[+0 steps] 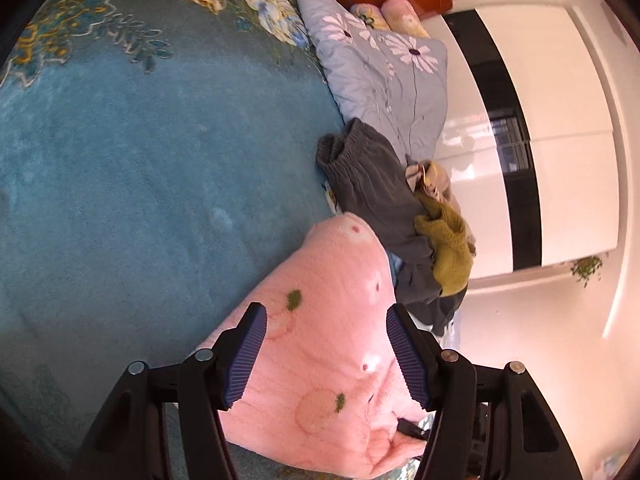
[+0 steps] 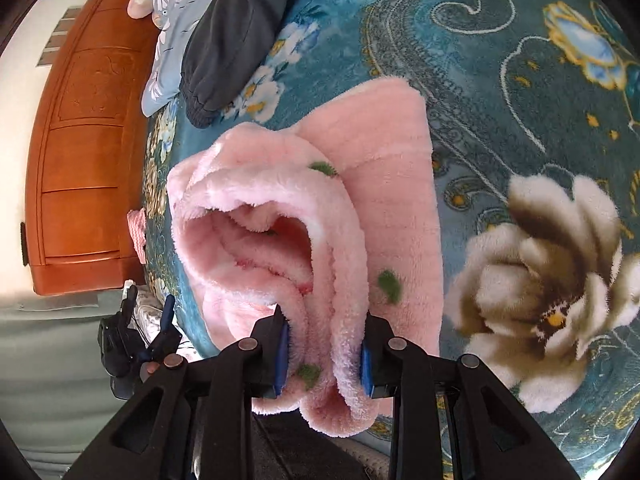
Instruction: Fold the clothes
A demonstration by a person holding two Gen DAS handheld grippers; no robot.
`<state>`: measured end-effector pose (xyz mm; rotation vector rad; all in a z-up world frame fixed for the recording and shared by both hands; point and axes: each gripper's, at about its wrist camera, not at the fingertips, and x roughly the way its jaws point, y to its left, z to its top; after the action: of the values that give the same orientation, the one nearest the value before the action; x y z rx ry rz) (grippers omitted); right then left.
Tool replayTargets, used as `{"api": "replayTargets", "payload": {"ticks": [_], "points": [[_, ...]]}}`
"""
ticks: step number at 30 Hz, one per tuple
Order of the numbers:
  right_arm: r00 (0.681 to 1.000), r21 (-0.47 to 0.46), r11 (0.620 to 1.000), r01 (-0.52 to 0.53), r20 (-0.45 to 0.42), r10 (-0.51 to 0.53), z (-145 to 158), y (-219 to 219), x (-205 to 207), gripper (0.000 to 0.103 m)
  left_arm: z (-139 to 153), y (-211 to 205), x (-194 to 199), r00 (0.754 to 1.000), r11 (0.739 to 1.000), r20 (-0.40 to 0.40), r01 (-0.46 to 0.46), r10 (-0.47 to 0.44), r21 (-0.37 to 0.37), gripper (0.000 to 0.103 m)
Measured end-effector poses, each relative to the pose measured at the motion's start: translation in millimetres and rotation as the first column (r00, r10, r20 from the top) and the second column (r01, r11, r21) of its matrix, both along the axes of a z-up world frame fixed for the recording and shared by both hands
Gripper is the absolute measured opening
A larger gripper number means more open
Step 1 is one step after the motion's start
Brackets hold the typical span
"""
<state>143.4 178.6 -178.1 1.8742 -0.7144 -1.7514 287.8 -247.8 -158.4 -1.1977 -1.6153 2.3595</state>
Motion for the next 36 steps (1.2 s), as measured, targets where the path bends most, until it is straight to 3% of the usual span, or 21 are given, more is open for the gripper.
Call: {"api": "replayTargets", "payload": {"ticks": [3,5,8,13,19,24,29,32,36], "points": [[1.000,0.000,1.000,-0.024,-0.019,0.024,-1,6,-1,0.031,5,30,-21,0.991,0.986,0.064,0.127,-0.121,-0.111,0.066],[0.999,0.012,0.999,-0.037,-0.029,0.038,-2,12,-3,0.036,-3,44,-32,0.971,0.966,0.164,0.200,-0.172,-0.167,0.066],[0.999,0.080,0.996,-0.032,-0.024,0.034,-10,31,-5,0.042,-24,49,-38,0.943,0.960,0.266,0.241,-0.198,-0.140,0.066],[0.997,0.146,0.988,-0.055,-0.040,0.061,-6,51,-9,0.058,-24,34,-26,0.962,0.982,0.242,0.152,-0.123,-0.108,0.066],[0.974,0.213,0.965,-0.154,-0.133,0.184,7,42,-7,0.063,-18,14,-9,0.979,0.995,0.202,0.031,-0.012,-0.092,0.068],[0.958,0.168,0.968,-0.187,-0.185,0.218,6,31,-4,0.073,-26,23,-30,0.955,0.980,0.284,0.132,-0.086,-0.147,0.070],[0.972,0.147,0.980,-0.137,-0.170,0.162,-15,33,-8,0.075,-34,30,-52,0.920,0.936,0.354,0.262,-0.168,-0.236,0.071],[0.986,0.099,0.992,-0.072,-0.141,0.086,-29,44,-10,0.081,-42,29,-58,0.912,0.931,0.363,0.287,-0.192,-0.226,0.076],[0.993,0.010,1.000,-0.013,-0.119,0.014,-44,48,-10,0.082,-54,22,-56,0.922,0.950,0.330,0.267,-0.202,-0.165,0.080]]}}
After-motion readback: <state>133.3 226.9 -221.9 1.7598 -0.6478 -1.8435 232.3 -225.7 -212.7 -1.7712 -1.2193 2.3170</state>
